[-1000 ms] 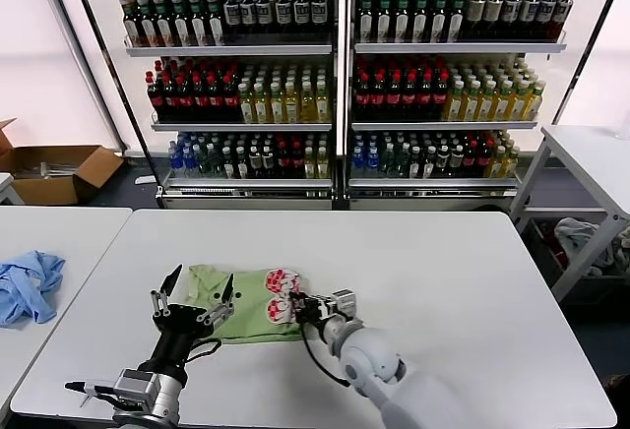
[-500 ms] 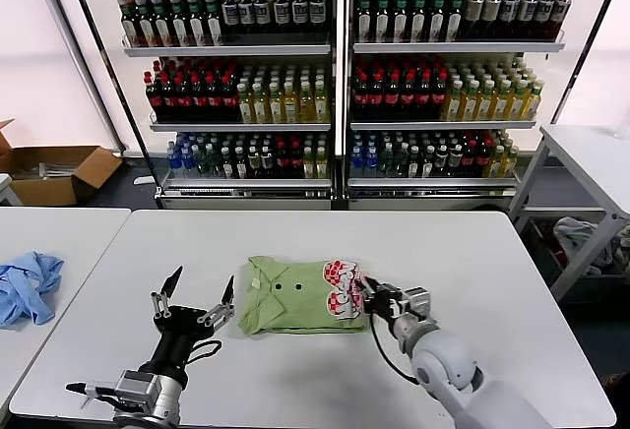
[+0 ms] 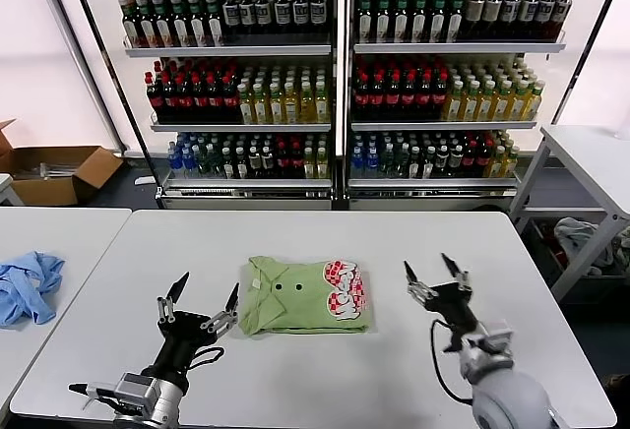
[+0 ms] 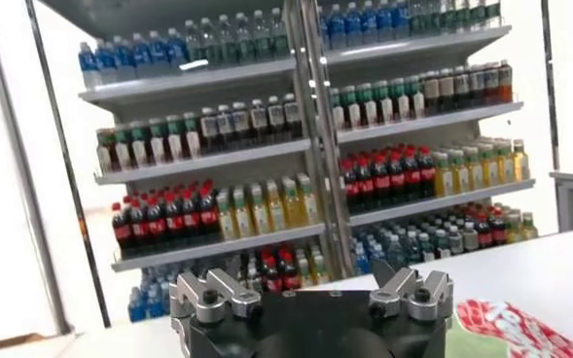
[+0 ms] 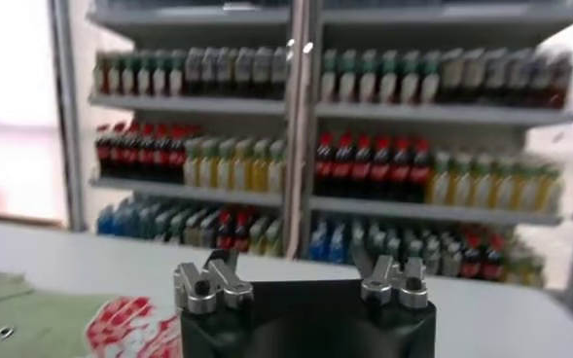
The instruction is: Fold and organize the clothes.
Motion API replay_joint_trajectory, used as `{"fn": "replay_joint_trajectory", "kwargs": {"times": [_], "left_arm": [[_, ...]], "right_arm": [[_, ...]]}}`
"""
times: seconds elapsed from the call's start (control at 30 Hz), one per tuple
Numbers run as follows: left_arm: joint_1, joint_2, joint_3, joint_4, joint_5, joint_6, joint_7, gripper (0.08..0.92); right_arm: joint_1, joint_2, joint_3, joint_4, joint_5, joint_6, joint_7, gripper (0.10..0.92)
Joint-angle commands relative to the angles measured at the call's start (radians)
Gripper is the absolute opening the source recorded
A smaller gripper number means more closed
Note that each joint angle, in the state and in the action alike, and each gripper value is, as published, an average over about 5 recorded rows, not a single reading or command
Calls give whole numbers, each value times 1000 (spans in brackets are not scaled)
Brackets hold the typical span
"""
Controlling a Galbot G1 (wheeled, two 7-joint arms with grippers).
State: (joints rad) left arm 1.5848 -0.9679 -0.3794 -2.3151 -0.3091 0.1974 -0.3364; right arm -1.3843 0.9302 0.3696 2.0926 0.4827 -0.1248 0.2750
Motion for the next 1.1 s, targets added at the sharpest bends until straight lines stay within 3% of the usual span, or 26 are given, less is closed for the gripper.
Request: {"fn": "replay_joint_trajectory", "kwargs": {"times": [0.03,0.23,0.5,1.1], "left_arm": [[82,55,-7,46,-85,-166,-15,823],[173,60,-72,49,-95,-245,-55,823],[232,36,-74,43,-52,-290,-62,823],[226,36,-73,61,-49,-292,-67,823]], "right_arm": [[-710,52,325,169,-223,545,74,793],[-774,96,277,106,-253,696,50,822],[-749,82,253,82,-224,676,30,823],[-734,80,235,90,-198,680,7,823]]}}
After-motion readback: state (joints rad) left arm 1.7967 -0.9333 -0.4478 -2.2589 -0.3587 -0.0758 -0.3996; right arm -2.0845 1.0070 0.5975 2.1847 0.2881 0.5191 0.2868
